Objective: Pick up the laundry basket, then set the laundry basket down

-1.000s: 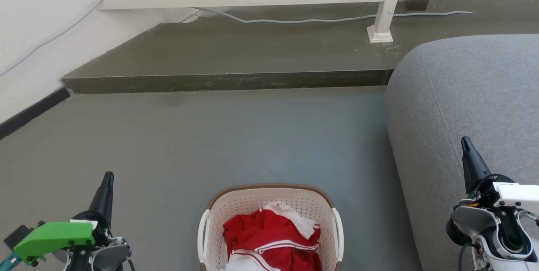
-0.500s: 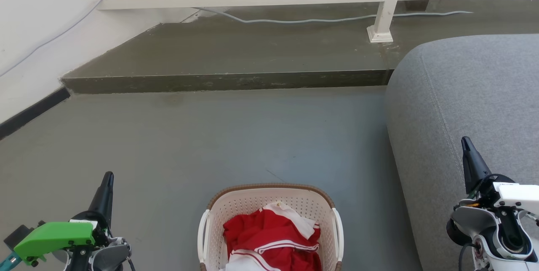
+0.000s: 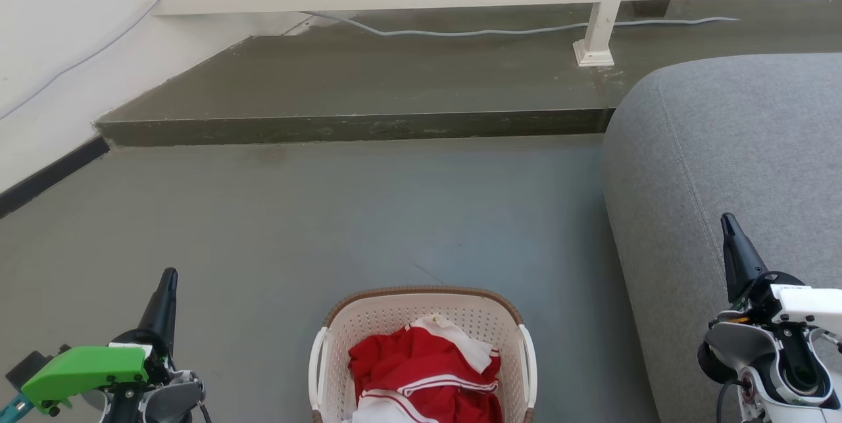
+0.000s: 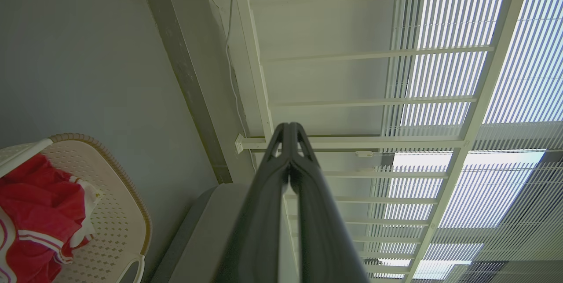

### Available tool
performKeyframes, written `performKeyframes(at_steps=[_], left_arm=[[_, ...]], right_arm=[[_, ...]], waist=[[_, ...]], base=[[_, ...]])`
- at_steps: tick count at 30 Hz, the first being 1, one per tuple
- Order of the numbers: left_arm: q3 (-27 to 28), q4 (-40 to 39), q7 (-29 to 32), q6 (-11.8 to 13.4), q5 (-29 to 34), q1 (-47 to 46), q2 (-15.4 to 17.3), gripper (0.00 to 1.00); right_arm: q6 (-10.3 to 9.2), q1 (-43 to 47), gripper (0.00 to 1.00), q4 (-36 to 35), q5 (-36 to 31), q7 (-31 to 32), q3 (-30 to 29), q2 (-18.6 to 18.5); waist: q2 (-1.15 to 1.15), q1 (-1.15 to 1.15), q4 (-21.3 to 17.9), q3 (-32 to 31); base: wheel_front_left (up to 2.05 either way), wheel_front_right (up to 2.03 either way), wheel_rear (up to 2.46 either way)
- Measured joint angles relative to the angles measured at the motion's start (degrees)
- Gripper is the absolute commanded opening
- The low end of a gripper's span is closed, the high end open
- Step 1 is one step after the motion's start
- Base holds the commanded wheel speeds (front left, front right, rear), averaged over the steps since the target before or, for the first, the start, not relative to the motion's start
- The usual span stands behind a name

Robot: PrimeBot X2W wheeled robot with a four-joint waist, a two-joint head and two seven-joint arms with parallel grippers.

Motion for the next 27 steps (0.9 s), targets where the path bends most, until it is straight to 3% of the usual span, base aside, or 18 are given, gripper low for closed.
performKeyframes(at_steps=[27], left_arm=[[0.0,0.0,0.2,0.0,0.0,0.0,0.0,0.0]], right_arm=[[0.0,0.0,0.0,0.0,0.0,0.0,-0.1,0.0]], waist=[[0.0,0.0,0.0,0.0]], base=[[0.0,0.0,0.0]])
